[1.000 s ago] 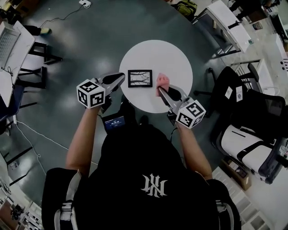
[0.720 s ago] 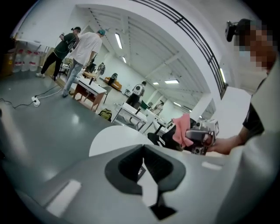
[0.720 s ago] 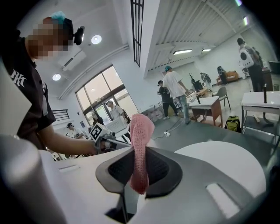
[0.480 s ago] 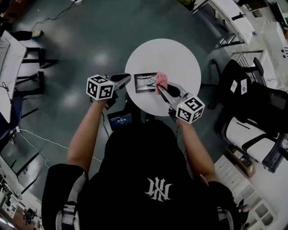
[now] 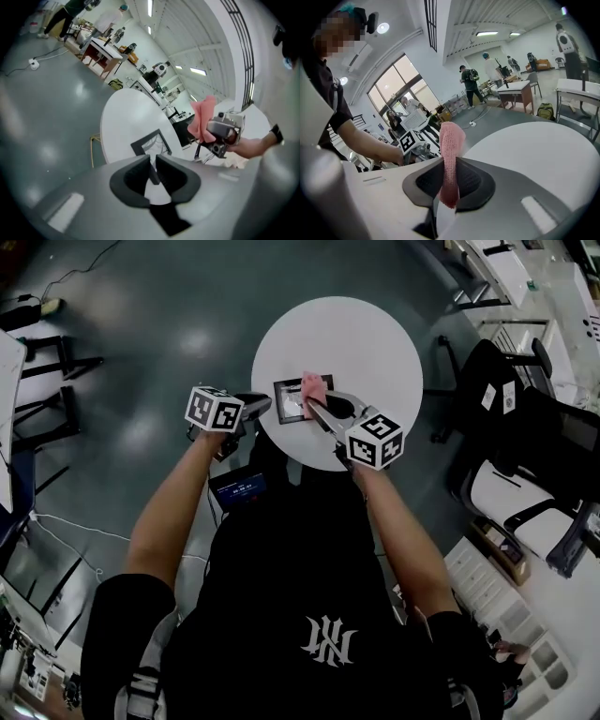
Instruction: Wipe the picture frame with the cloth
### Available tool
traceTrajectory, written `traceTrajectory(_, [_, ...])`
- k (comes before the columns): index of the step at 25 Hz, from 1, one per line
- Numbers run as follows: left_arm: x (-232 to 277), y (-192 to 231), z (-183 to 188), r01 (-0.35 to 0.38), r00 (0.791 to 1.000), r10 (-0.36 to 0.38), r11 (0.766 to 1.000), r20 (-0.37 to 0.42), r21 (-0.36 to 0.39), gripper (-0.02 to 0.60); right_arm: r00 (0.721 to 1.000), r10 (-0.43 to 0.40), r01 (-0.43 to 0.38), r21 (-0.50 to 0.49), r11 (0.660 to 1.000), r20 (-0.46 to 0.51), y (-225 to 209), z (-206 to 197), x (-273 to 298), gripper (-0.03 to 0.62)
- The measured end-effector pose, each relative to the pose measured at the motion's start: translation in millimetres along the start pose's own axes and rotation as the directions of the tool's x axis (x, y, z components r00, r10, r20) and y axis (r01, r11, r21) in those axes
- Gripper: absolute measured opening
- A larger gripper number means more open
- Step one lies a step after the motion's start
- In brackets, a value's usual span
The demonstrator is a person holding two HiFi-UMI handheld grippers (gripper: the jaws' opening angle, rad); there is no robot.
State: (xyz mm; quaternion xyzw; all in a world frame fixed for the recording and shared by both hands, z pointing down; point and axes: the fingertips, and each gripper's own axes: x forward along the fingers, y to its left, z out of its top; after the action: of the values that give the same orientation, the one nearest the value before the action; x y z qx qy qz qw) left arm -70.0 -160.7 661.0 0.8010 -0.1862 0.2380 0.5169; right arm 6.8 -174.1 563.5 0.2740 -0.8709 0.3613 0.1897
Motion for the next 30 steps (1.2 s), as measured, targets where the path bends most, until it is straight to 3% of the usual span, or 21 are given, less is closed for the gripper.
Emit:
traceTrajectory(14, [35, 18, -16, -0.047, 0.997, 0.040, 0.993, -0.060, -0.112, 0.069, 0.994, 0.026, -0.022, 0.042, 0.999, -0.105, -30, -35, 45, 0.041])
traceTrajectory(24, [40, 19, -18, -0.064, 0.995, 0.054, 0.991, -0.087, -0.117, 0.069, 0.986, 0.011, -0.004, 0.045, 0.999, -0.166, -42, -49, 76, 0.043])
traceTrajectory(30, [43, 17, -17, -0.061, 0.995, 0.050, 0.991, -0.090, -0.116, 0.066, 0.970, -0.014, 0.006, -0.031, 0.999, -0.243, -34, -58, 97, 0.041])
